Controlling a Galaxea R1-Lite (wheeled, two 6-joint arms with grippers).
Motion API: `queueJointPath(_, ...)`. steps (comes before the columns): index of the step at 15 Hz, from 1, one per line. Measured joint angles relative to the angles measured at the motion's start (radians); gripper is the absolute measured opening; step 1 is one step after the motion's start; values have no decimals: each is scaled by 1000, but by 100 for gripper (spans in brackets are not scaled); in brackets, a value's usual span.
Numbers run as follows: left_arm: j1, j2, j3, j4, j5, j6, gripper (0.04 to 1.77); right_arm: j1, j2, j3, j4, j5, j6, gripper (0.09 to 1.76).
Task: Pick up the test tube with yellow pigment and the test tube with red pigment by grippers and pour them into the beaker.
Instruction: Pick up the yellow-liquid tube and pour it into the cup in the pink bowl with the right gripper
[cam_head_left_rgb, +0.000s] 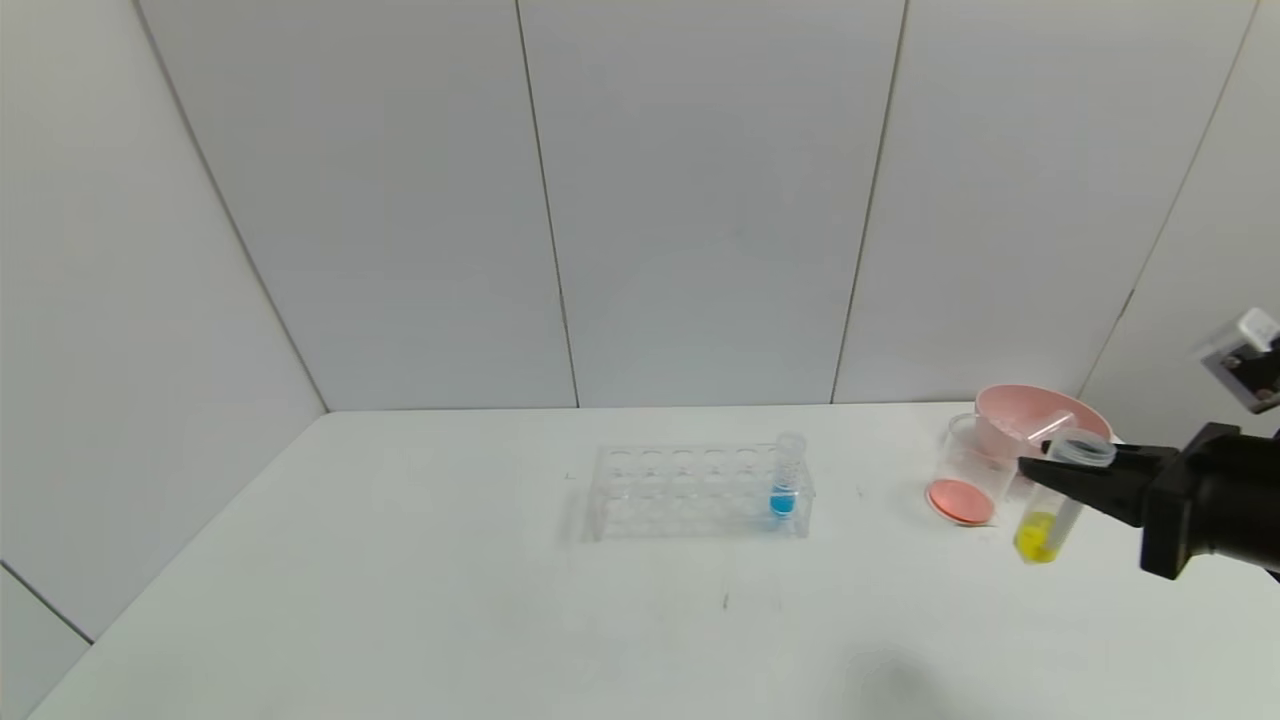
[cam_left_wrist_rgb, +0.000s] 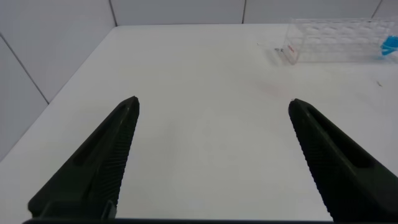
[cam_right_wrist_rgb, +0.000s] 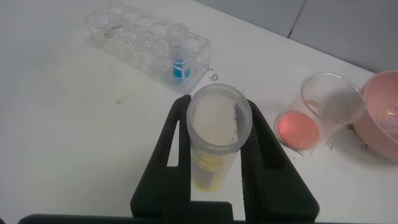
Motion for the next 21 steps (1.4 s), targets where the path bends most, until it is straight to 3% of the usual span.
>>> queueJointPath(3,0,0,0,0,0,0,172,-276,13,-21,26,263,-138,52)
queueJointPath(5,0,0,0,0,0,0,172,-386,67,-58,35,342,-210,52)
queueJointPath(7,0,0,0,0,0,0,172,-440,134,-113,41,360,-242,52)
queueJointPath(10,0,0,0,0,0,0,172,-470,240,-227,83,362,-285,52)
queueJointPath(15,0,0,0,0,0,0,172,-451,381,-511,424,346,-458,52)
queueJointPath(18,0,0,0,0,0,0,172,-427,478,-684,600,271,-634,52)
queueJointPath(21,0,0,0,0,0,0,172,-390,566,-836,692,211,-688,52)
